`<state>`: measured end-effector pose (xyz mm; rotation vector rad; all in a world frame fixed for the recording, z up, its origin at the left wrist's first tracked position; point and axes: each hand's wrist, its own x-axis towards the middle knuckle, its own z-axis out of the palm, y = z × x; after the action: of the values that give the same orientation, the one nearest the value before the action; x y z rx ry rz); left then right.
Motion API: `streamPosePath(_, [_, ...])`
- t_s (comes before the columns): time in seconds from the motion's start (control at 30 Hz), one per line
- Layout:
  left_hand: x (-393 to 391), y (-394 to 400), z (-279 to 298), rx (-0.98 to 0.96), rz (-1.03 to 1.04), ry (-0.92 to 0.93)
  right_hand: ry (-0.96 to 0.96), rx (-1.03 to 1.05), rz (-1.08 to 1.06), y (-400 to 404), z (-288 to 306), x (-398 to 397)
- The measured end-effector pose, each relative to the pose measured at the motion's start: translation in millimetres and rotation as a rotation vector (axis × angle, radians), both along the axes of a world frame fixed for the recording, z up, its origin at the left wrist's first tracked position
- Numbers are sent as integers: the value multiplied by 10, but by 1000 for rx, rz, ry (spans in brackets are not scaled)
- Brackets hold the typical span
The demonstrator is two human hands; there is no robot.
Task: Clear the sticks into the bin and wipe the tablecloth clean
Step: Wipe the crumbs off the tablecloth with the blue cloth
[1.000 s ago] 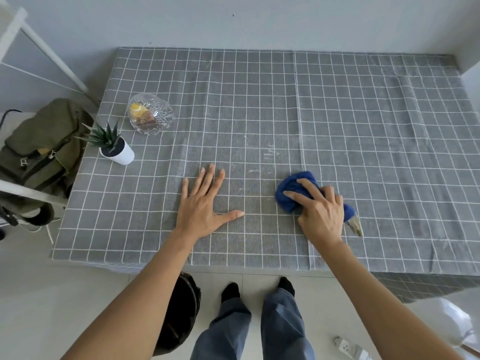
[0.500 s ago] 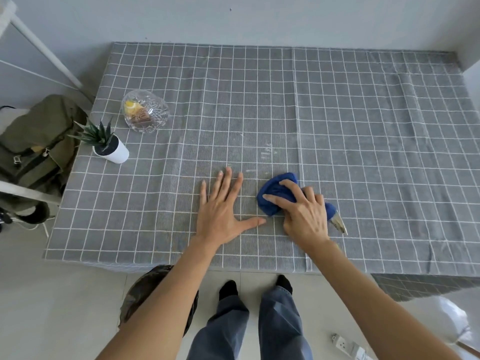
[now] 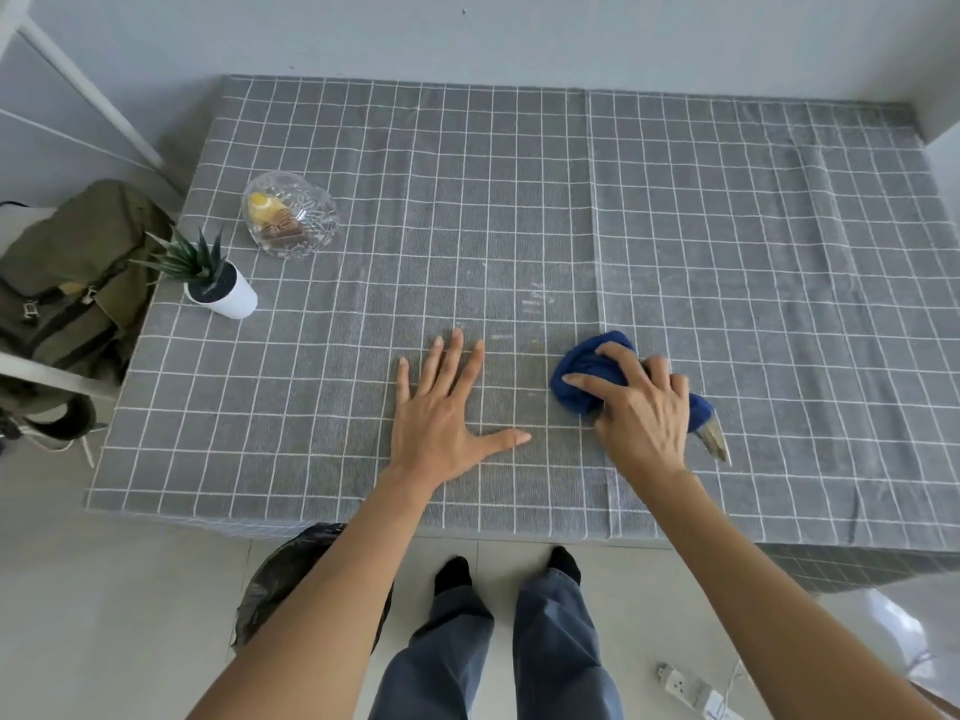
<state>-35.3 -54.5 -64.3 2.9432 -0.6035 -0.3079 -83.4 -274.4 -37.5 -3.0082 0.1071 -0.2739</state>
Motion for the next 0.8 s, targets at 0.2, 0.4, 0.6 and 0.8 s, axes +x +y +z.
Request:
streamPosePath(0.2, [-6,-7,-8,4,7,-11,30,10,129,341,-72,2])
streamPosePath(0.4, [3,-3,0,2,4,7,13,-30,68,42,-95,-104])
streamPosePath(0.6, [-3,-1,-7,8,5,-5,-5,-1,25,-28,-34,-88])
streamPosePath(0.8, [2,-7,-50,13,0,-12,24,57,54,202,-151,-94])
